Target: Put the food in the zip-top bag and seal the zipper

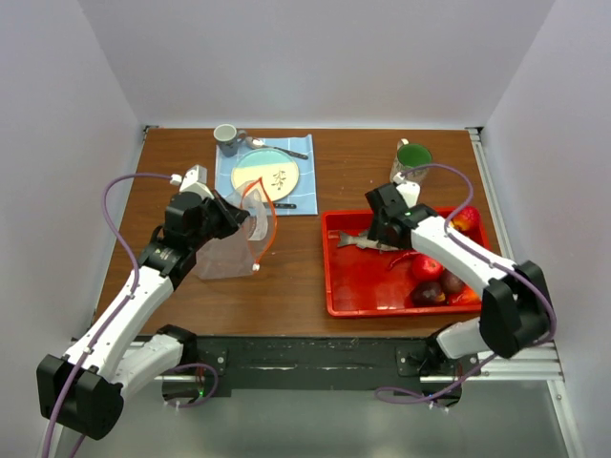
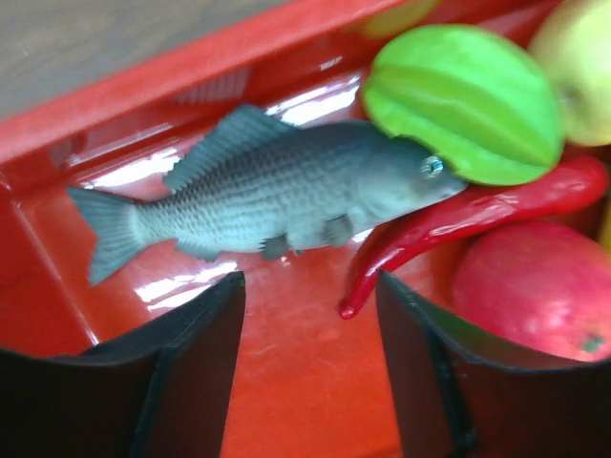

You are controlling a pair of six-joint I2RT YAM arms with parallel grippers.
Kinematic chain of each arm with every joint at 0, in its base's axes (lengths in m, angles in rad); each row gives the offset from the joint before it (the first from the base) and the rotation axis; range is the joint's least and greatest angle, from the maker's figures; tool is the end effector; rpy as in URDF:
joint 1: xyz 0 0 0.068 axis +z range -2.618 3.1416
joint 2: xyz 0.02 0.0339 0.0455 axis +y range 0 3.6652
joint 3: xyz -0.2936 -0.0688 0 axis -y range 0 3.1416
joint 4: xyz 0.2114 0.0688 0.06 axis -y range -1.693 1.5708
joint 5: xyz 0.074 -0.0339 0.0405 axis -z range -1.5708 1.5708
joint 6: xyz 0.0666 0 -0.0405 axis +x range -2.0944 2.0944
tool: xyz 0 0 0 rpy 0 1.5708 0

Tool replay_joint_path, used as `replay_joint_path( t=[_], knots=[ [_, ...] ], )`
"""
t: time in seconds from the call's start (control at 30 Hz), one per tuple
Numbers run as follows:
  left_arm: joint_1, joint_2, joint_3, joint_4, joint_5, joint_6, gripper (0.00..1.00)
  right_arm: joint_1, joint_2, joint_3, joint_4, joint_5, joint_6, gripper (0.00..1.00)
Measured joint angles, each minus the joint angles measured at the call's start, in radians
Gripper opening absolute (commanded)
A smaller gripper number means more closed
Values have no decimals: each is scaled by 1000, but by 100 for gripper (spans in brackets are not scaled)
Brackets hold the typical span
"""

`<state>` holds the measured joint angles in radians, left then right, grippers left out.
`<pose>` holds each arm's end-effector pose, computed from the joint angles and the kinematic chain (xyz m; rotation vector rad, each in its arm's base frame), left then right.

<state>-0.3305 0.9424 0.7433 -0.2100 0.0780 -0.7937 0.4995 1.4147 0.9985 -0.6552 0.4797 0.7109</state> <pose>0.1831 -0.0683 0.3122 -0.4233 2.0256 -0.7920 0.2392 0.0955 0.2561 0.4127 2.4338 -0.1381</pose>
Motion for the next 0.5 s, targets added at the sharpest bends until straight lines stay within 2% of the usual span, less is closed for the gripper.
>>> replay_joint_path(
  t=[0.17,0.5],
  knots=[
    [0,0,0,0,0,0,0,17,64,-2,14,2,-1,40],
    [0,0,0,0,-1,0,0,31,143,0,69,-2,-21,39]
  ],
)
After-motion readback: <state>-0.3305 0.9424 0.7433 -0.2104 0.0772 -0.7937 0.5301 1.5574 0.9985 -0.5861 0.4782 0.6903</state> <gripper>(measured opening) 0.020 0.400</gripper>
